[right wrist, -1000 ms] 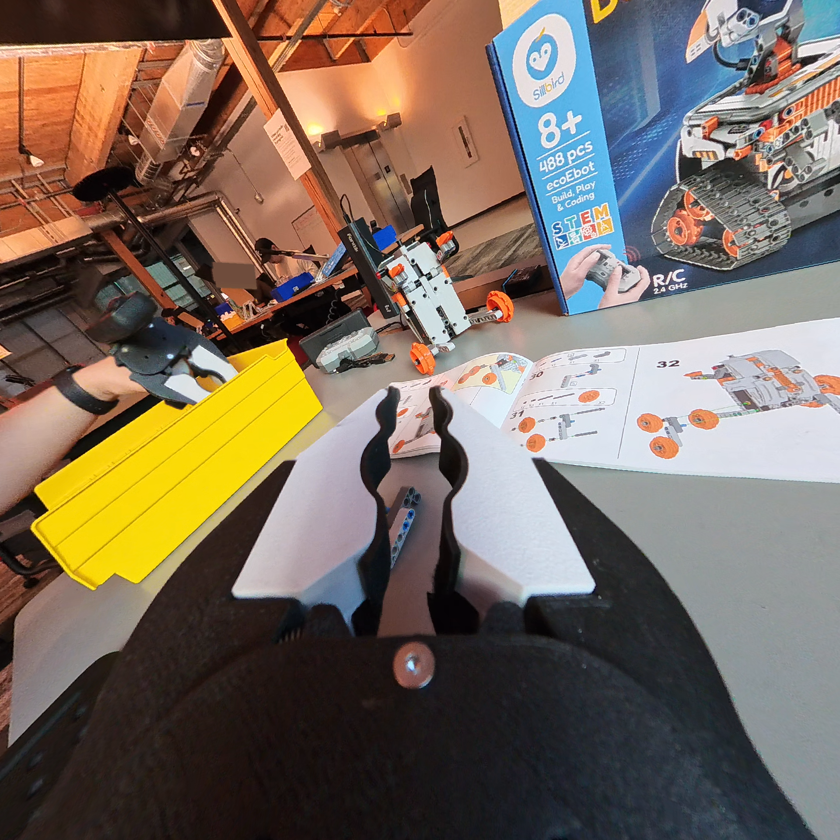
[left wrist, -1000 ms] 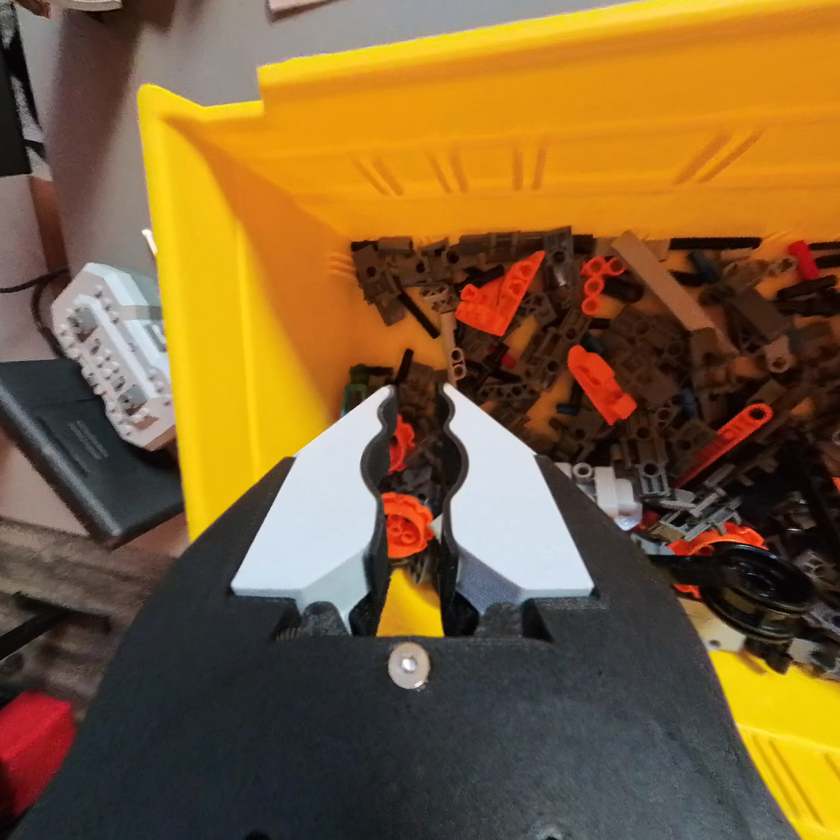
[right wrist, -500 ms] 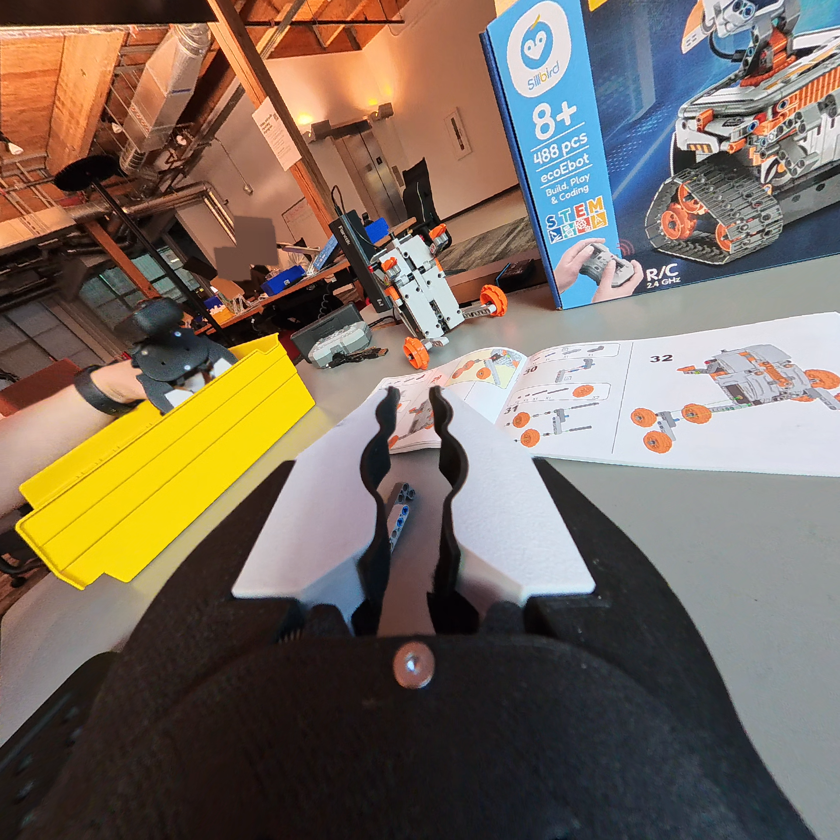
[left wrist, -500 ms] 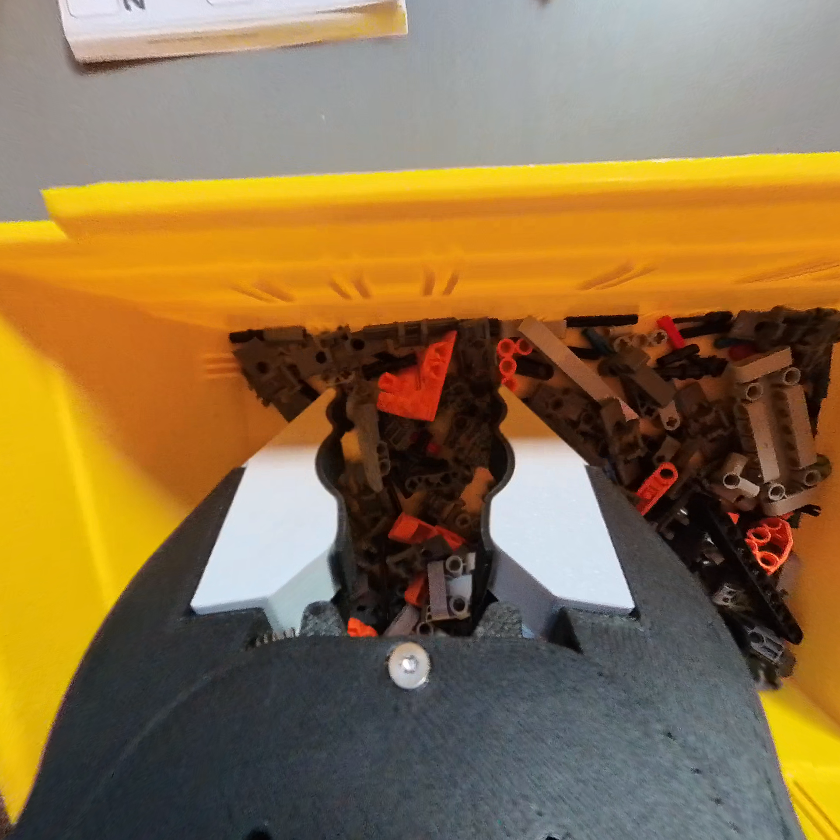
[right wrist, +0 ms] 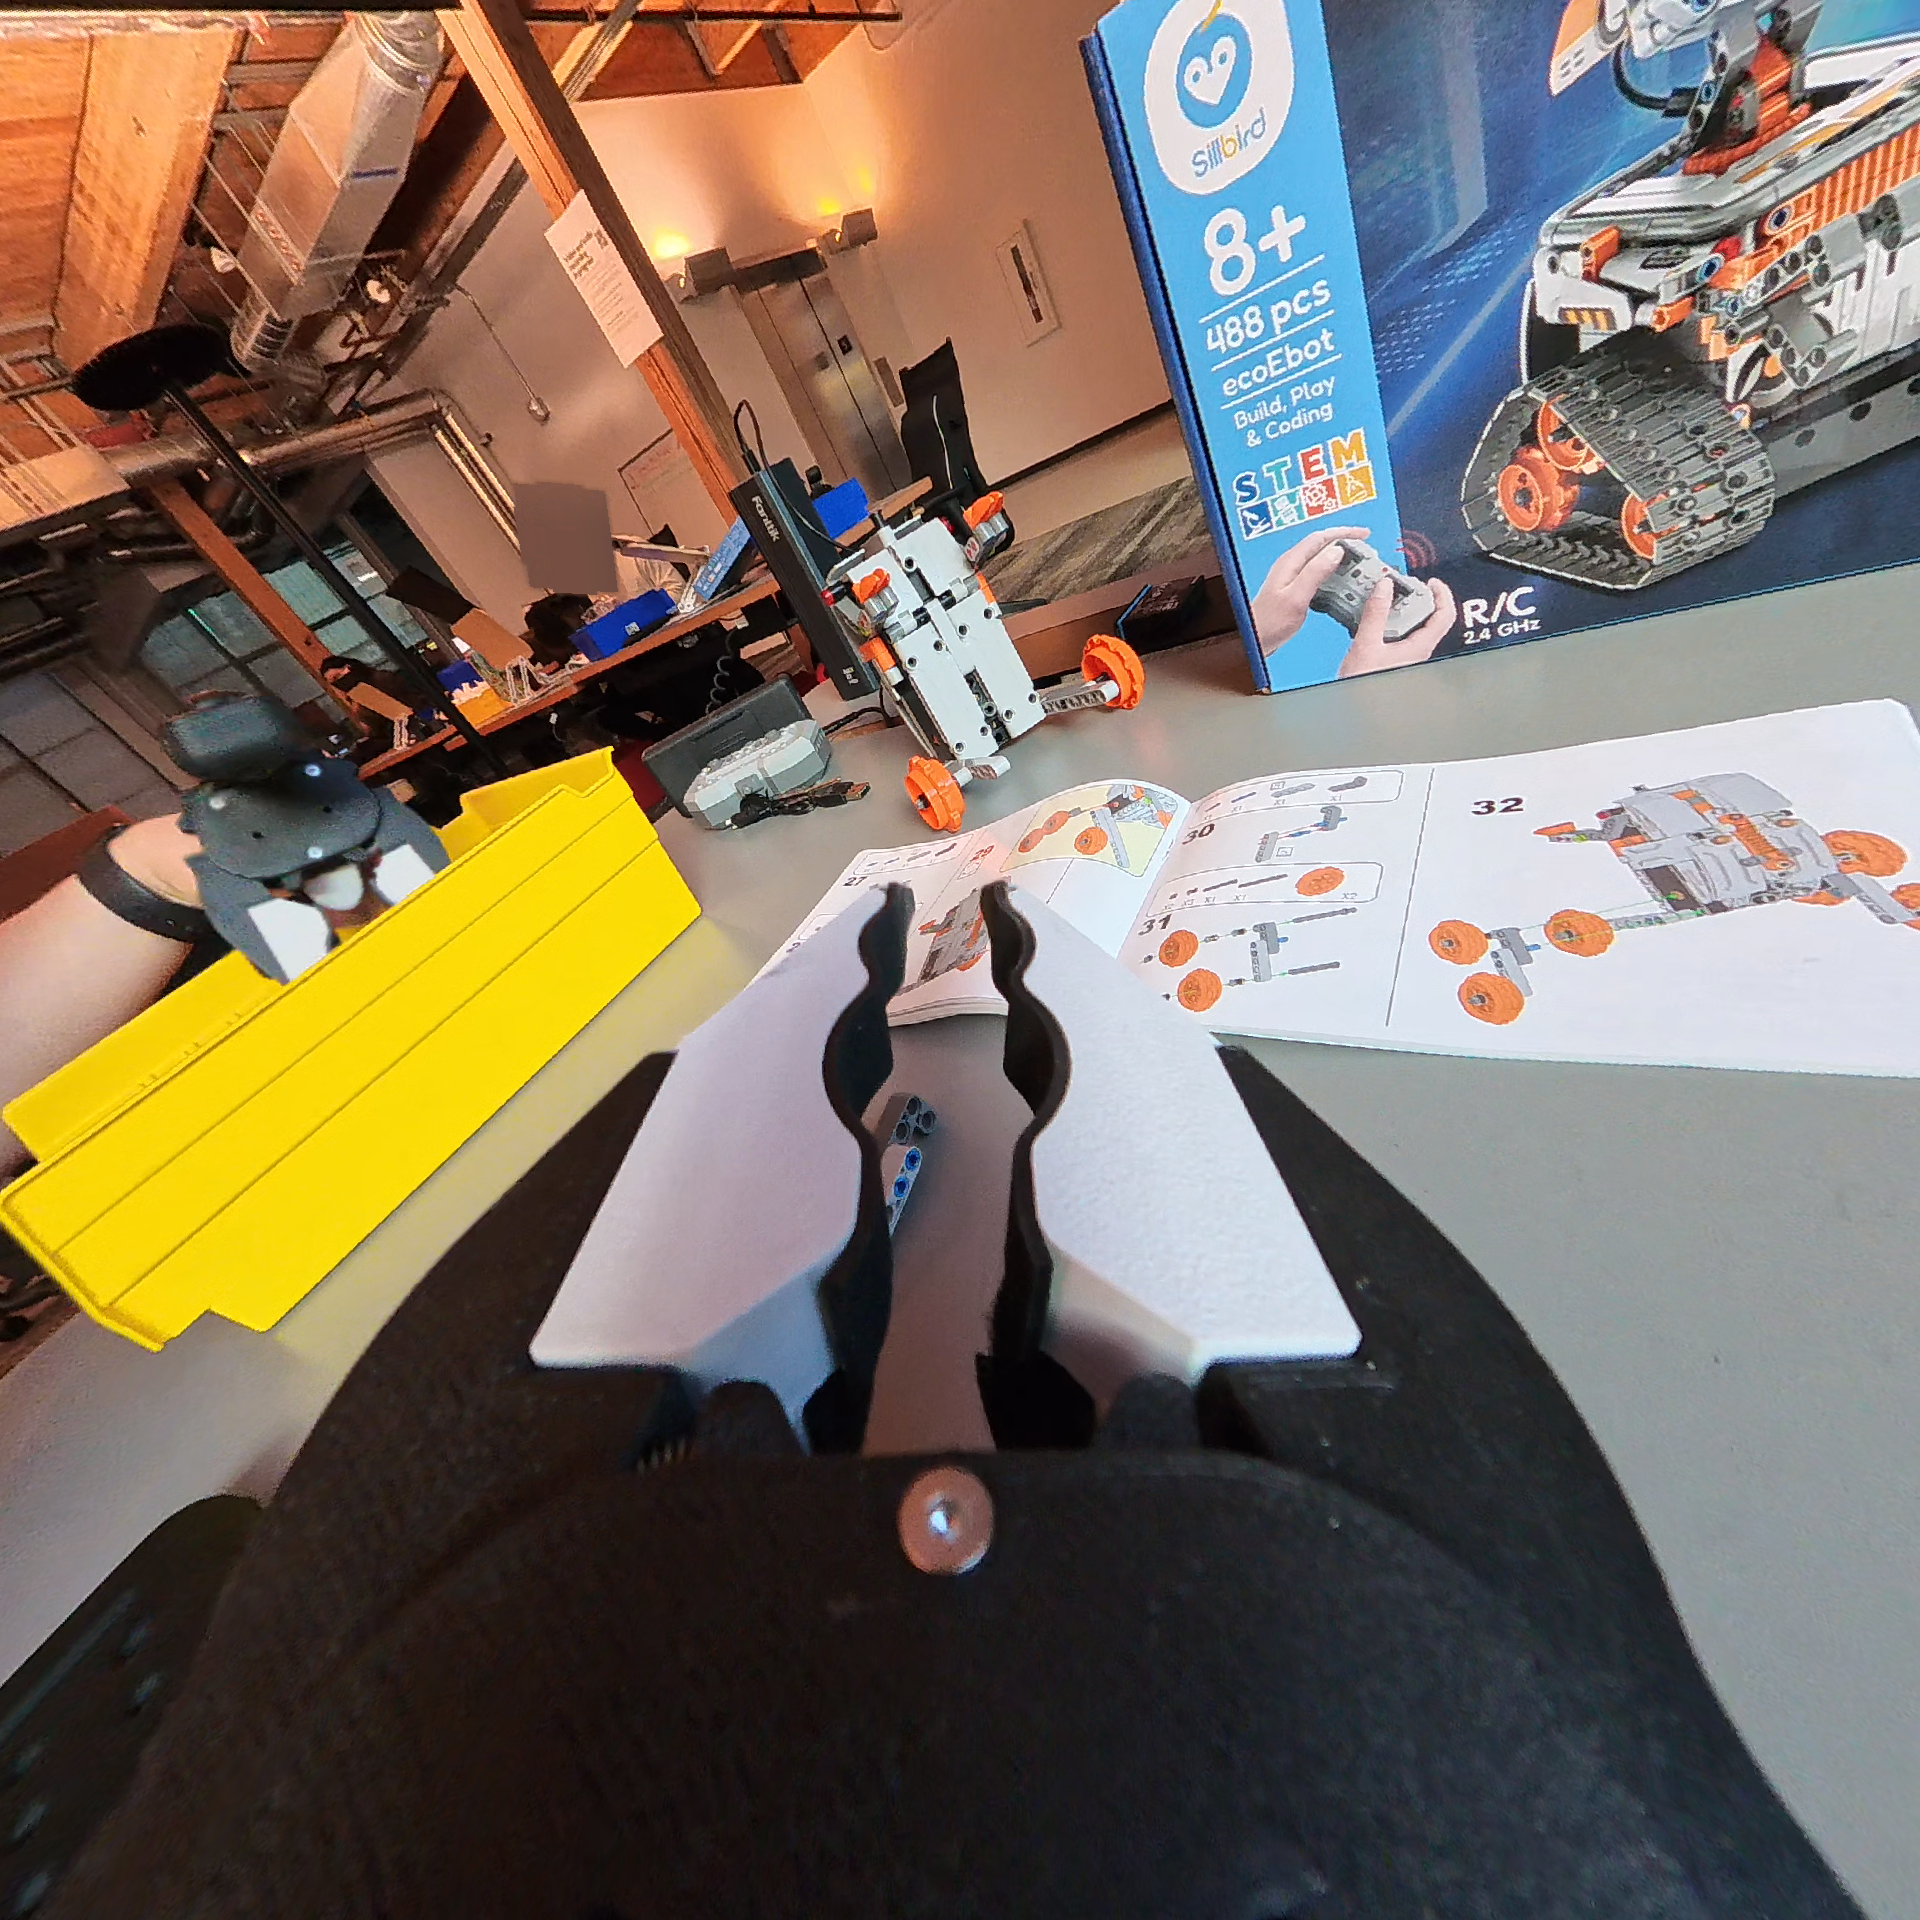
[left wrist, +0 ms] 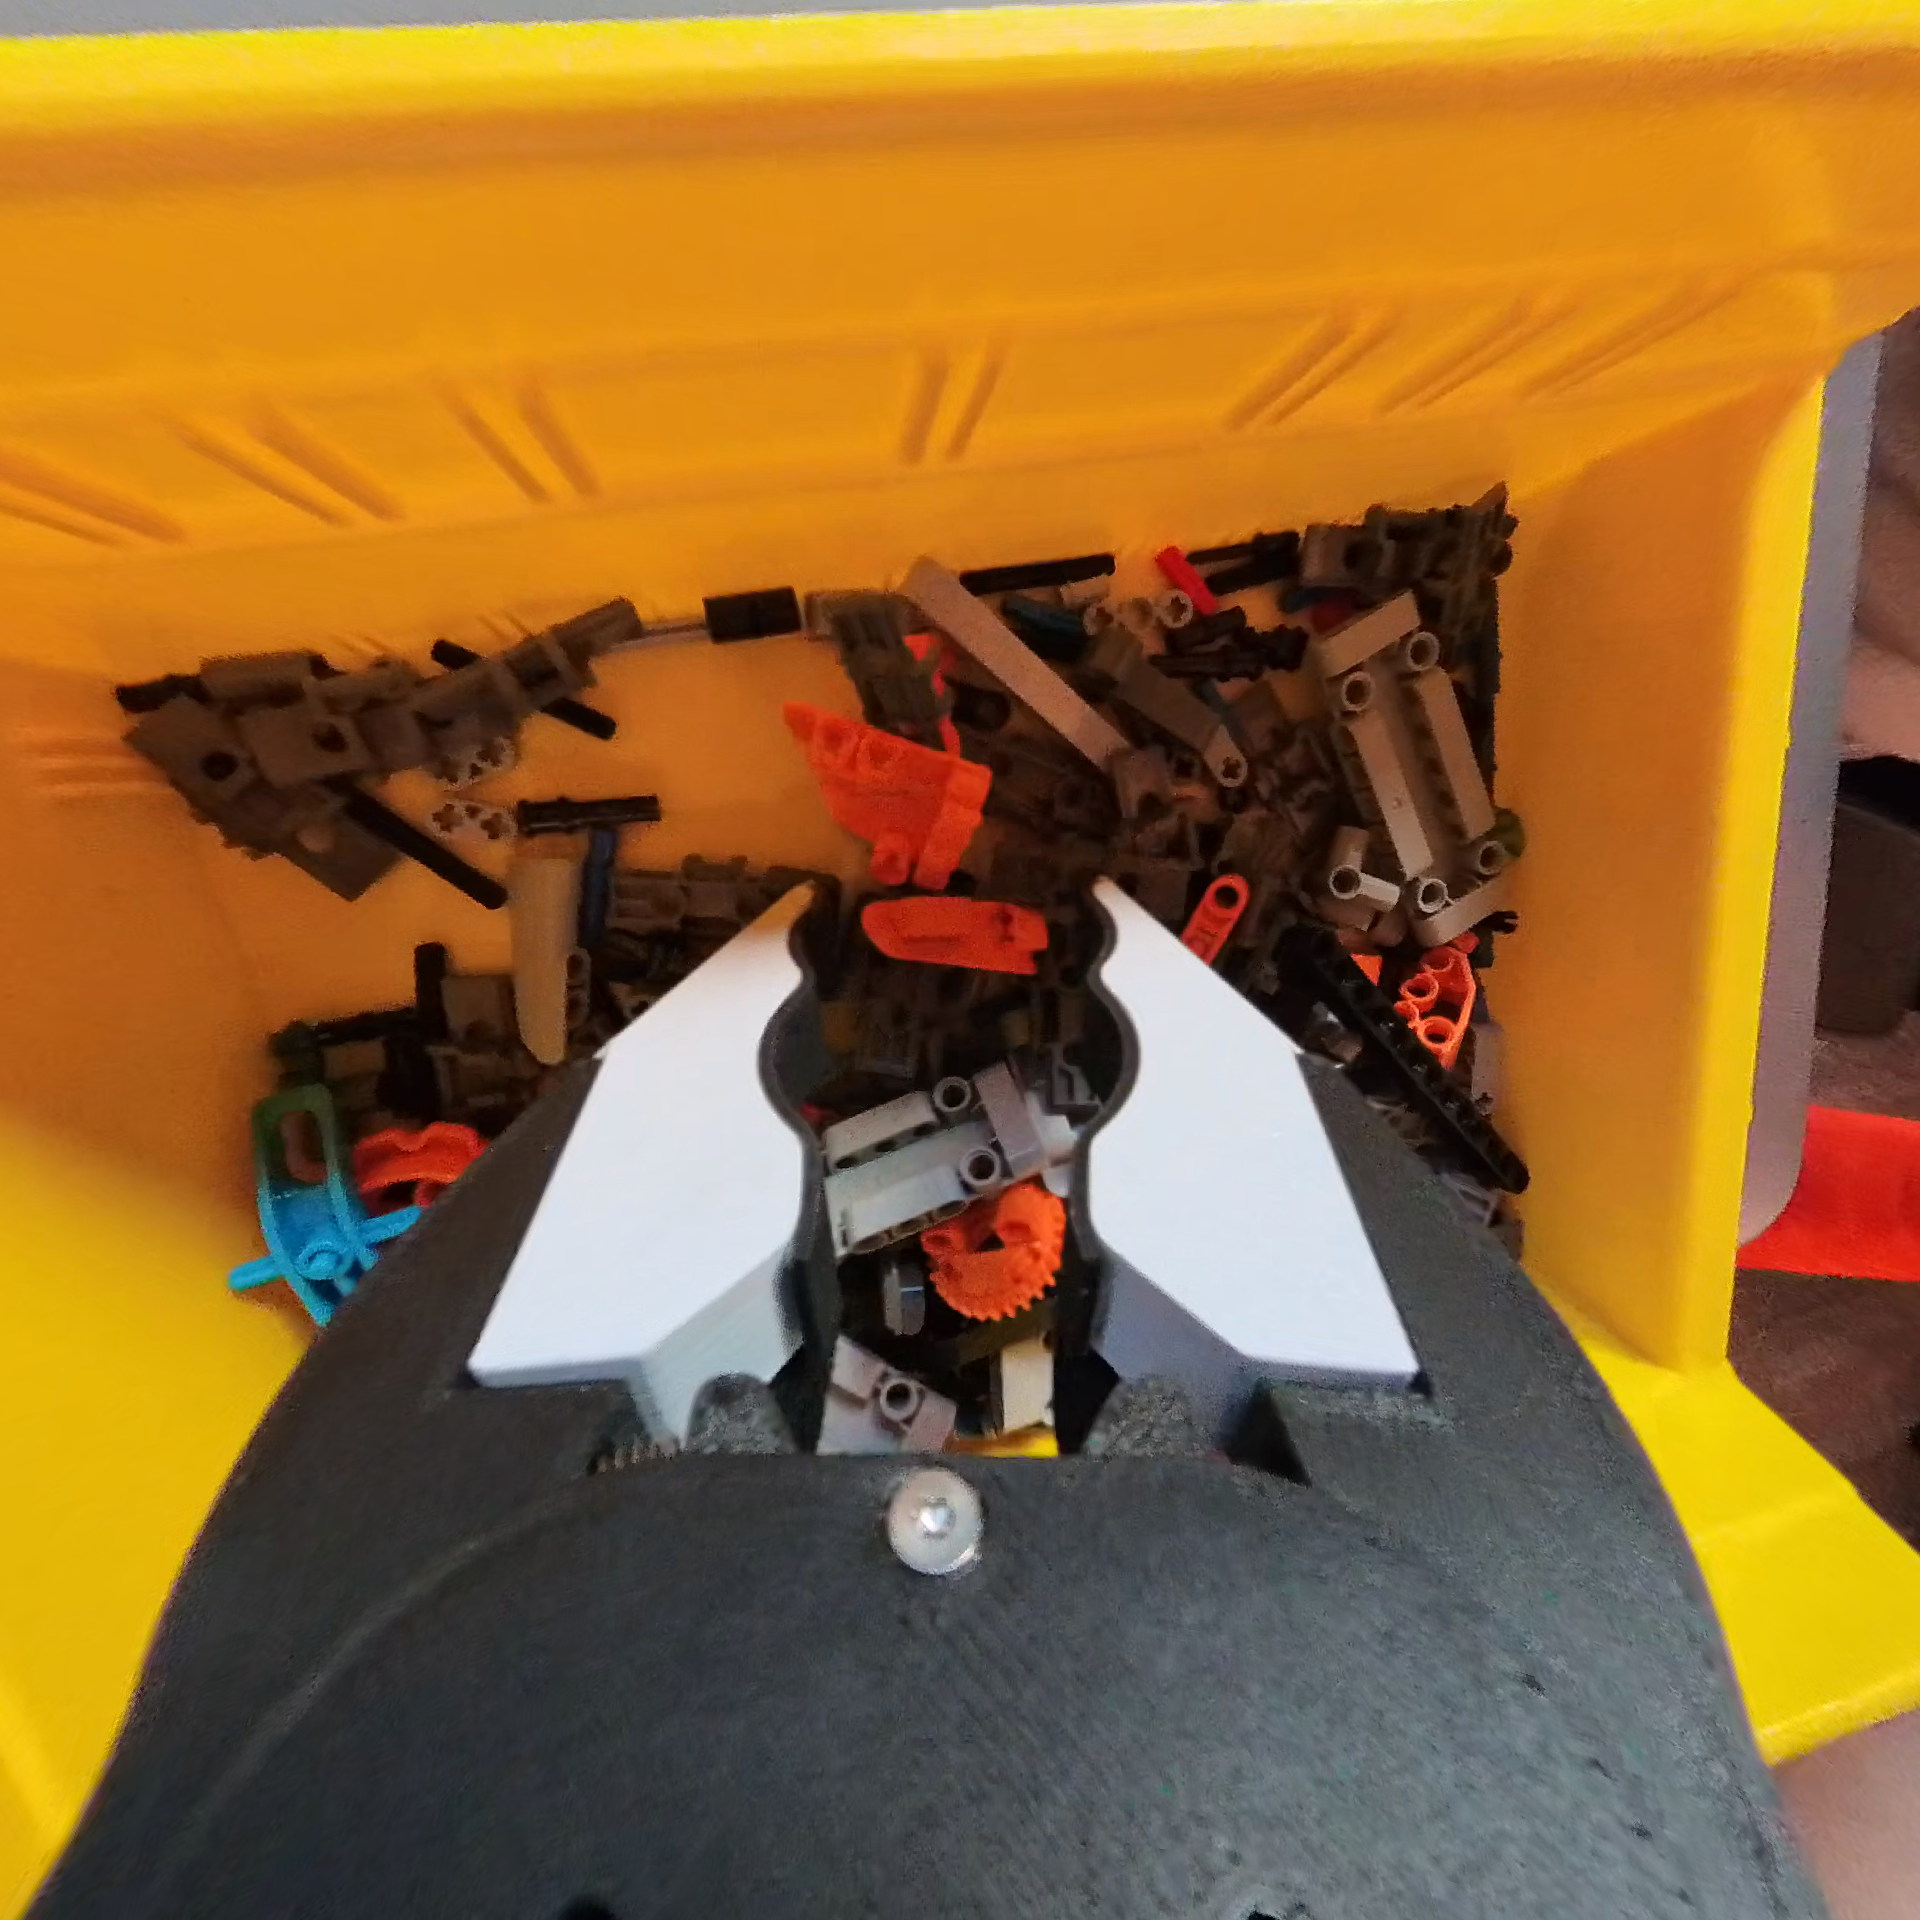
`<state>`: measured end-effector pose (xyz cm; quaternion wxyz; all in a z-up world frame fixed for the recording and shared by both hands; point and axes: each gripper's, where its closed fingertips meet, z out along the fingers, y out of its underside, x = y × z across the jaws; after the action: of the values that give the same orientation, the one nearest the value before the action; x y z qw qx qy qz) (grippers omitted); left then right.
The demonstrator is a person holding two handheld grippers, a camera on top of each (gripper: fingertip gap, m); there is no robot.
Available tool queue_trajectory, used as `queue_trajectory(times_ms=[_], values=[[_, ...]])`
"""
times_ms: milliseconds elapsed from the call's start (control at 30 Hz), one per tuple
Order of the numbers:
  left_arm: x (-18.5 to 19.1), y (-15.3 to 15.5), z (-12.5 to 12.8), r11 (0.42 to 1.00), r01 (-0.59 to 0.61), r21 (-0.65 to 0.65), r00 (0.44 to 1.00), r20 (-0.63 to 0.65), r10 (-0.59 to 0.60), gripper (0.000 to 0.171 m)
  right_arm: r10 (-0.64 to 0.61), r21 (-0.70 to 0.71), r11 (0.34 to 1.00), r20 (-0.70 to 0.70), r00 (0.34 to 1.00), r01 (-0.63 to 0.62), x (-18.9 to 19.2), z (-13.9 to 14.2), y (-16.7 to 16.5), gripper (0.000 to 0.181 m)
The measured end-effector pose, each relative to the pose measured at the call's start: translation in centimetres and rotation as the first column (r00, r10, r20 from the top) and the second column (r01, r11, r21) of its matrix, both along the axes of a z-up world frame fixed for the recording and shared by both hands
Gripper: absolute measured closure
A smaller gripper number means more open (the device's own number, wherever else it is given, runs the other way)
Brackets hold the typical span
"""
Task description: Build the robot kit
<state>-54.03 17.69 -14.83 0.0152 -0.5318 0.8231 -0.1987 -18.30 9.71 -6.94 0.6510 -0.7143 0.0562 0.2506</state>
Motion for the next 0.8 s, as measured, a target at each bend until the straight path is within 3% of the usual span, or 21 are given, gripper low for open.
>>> queue_trajectory(times_ms=[100,167,233,300,400,500,567,667,800], values=[[0.7,1.5,0.6,0.999,-0.052,0.005,0.998,0.033,0.052,0.114,0.000,-0.007,1.000,0.008,1.000,0.000,-0.1,-0.1,0.1,0.167],[1.7,3.2,1.0,0.995,-0.088,0.054,0.993,0.089,0.083,0.115,-0.005,-0.009,1.000,0.017,1.000,0.005,0.0,-0.2,0.1,0.167],[3.2,3.6,1.8,0.991,-0.129,0.019,0.981,0.150,0.125,0.113,-0.006,-0.012,1.000,0.021,1.000,0.006,-0.1,-0.2,0.1,0.167],[4.6,4.3,2.1,0.985,-0.169,0.038,0.970,0.186,0.160,0.098,-0.009,-0.012,1.000,0.021,1.000,0.010,0.0,-0.2,0.1,0.167],[5.6,5.2,1.6,0.968,-0.240,0.071,0.961,0.163,0.226,0.092,-0.014,-0.016,1.000,0.021,1.000,0.014,0.1,-0.3,0.2,0.167],[6.2,5.9,1.1,0.955,-0.263,0.135,0.957,0.164,0.240,0.111,-0.011,-0.022,1.000,0.021,1.000,0.012,0.1,-0.4,0.3,0.167],[6.4,5.2,0.8,0.967,-0.208,0.147,0.967,0.180,0.180,0.123,-0.009,-0.025,1.000,0.023,1.000,0.009,0.1,-0.5,0.3,0.167],[6.4,5.6,-0.5,0.961,-0.215,0.176,0.969,0.158,0.188,0.123,-0.005,-0.027,1.000,0.027,1.000,0.006,0.0,-0.5,0.3,0.167],[5.1,5.7,-0.4,0.962,-0.219,0.166,0.974,0.100,0.204,0.157,-0.004,-0.027,1.000,0.027,1.000,0.005,-0.1,-0.5,0.3,0.167]])
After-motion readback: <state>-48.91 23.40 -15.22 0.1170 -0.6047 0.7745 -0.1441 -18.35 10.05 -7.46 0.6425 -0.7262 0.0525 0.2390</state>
